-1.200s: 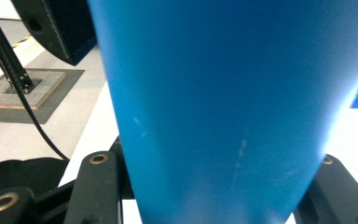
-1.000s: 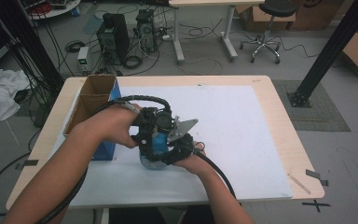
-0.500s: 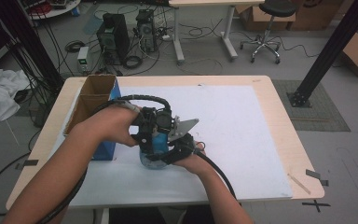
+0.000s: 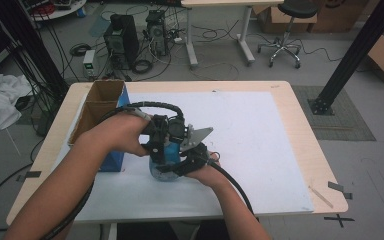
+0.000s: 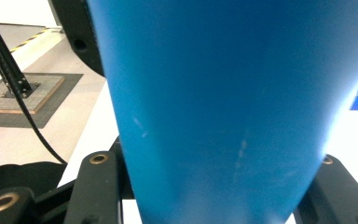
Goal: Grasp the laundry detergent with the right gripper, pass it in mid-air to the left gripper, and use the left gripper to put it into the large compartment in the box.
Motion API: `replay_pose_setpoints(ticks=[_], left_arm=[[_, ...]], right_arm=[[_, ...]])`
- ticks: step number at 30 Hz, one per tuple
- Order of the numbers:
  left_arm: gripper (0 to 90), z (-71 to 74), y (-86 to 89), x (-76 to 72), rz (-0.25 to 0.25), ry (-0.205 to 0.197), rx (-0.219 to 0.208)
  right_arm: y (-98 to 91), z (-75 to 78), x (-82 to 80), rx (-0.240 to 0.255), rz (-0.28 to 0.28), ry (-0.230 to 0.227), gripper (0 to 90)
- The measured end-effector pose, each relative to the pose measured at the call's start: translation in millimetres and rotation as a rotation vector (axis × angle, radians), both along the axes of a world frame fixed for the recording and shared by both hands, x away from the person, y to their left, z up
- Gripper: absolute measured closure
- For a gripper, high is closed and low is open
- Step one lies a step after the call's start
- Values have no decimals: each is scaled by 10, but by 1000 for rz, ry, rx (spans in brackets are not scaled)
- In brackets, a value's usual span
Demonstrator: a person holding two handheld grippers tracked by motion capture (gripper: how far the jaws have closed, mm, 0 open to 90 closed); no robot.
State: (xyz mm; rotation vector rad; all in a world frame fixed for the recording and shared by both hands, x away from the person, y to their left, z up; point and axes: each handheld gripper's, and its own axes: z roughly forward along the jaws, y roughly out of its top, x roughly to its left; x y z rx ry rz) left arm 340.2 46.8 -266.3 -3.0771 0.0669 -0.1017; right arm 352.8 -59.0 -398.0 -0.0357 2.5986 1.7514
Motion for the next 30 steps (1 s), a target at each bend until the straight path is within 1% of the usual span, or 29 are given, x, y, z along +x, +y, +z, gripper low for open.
replay_pose_setpoints(ticks=[3,4,5,9,10,11,13,18,21,25,26,27,29,30], left_arm=[[362,-2,-2,-1,4,-4,-1],[362,-2,-4,-2,3,-6,0],[363,0,-7,-2,5,-5,3],[369,1,-12,1,8,-6,6],[369,-3,-13,3,10,-7,4],[370,-6,-14,3,13,-7,3],[374,-5,-19,5,13,-4,10],[376,-15,-25,6,16,-3,7],[381,-13,-34,14,20,3,20],[383,-18,-40,10,28,-2,23],[384,-16,-42,11,31,1,26],[384,-16,-42,11,31,1,26],[385,-15,-41,11,32,-1,20],[385,-6,-44,11,35,1,22]], right_arm=[[1,0,-6,-3,-3,2,458],[6,-1,3,4,2,-9,458],[-6,1,-18,-12,-6,19,458],[-7,0,-18,-11,-8,19,458],[-7,-3,-24,-16,0,30,458],[-6,-5,-21,-13,1,27,458],[-1,-7,-10,-10,0,8,459],[-2,-17,-13,-7,0,13,459],[2,-20,-14,-5,0,13,460],[1,-21,-12,-7,0,14,460],[2,-19,-8,-9,1,8,460],[1,-17,-13,-9,1,18,460],[0,-15,-12,-8,3,18,460],[-2,-13,1,-6,0,-3,459]])
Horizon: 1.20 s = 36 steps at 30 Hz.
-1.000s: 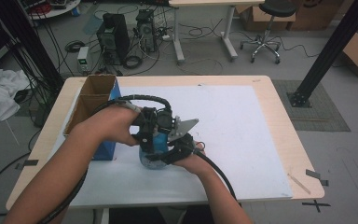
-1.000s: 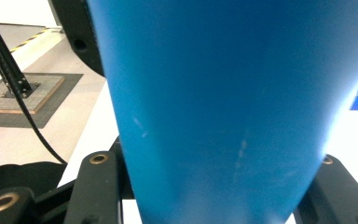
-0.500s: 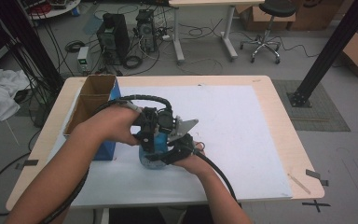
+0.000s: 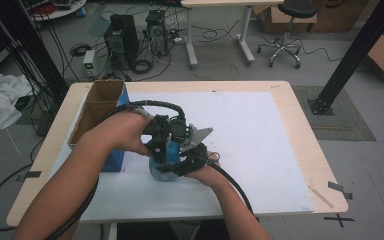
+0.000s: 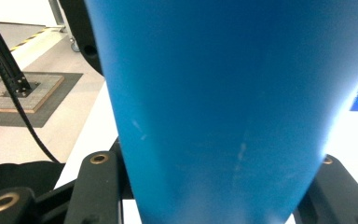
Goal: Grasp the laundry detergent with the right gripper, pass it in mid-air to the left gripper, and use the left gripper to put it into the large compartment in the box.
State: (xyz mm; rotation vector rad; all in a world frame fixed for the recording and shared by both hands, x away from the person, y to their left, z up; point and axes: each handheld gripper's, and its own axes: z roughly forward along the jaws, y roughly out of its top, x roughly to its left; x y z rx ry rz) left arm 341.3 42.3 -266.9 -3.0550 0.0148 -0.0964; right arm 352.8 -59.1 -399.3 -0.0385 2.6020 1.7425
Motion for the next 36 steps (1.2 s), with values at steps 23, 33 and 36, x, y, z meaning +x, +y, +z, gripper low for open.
replay_pose_setpoints(ticks=[23,33,36], left_arm=[[386,100,-48,32,13,5,9],[385,142,-28,76,39,15,14],[385,163,-10,98,52,14,12]], right_arm=[[-136,129,-41,2,-26,-9,287],[-222,205,-32,-42,-15,2,161],[-256,244,-31,-62,-12,12,137]])
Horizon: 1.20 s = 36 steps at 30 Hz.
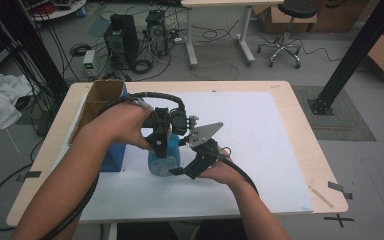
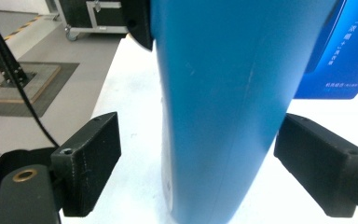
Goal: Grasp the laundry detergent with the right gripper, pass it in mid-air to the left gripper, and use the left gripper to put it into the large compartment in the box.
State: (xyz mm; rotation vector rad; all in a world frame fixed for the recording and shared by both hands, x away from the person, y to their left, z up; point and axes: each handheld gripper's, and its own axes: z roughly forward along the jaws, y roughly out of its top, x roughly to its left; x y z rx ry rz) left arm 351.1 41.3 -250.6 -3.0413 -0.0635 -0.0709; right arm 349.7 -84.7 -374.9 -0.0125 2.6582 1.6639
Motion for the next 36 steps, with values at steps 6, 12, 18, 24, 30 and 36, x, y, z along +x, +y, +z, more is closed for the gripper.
replay_pose_setpoints(ticks=[6,12,18,24,30,36], left_arm=[[384,74,54,56,41,11,-5],[384,183,133,111,108,16,8],[384,310,216,174,197,13,8],[383,523,297,252,349,14,-2],[382,786,421,326,534,7,-25],[382,1005,620,387,683,-8,-37]], right_arm=[[-75,71,24,-59,-4,-2,61],[-207,152,55,-167,-16,4,0],[-328,264,56,-272,-12,-13,0],[-389,331,48,-417,13,-27,0],[-450,345,52,-560,40,-31,0],[-585,437,55,-639,44,-30,0]])
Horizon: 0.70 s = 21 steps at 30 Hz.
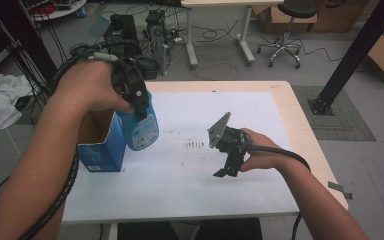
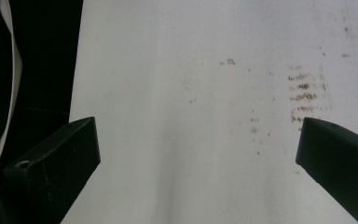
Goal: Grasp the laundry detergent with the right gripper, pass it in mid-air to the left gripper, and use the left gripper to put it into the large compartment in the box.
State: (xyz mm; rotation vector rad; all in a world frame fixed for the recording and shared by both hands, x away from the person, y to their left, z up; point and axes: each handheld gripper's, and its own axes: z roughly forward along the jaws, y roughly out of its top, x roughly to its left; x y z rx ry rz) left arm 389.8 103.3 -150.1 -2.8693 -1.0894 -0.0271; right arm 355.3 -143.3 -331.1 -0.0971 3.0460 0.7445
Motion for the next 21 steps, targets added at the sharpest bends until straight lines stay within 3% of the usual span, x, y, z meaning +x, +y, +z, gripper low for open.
replay_pose_setpoints(ticks=[5,7,8,9,11,21], left_arm=[[382,166,204,55,156,18,-1],[382,221,273,71,204,19,5],[382,283,353,89,253,19,8],[382,283,353,89,253,19,8],[382,346,445,108,310,16,13],[383,522,843,189,546,1,25]], right_arm=[[-87,93,-8,-73,13,3,0],[-128,135,-6,-128,19,6,0],[-140,144,-4,-144,20,6,0],[-153,152,-1,-158,22,6,0],[-178,170,7,-184,20,7,0],[-228,242,8,-245,41,-5,0]])
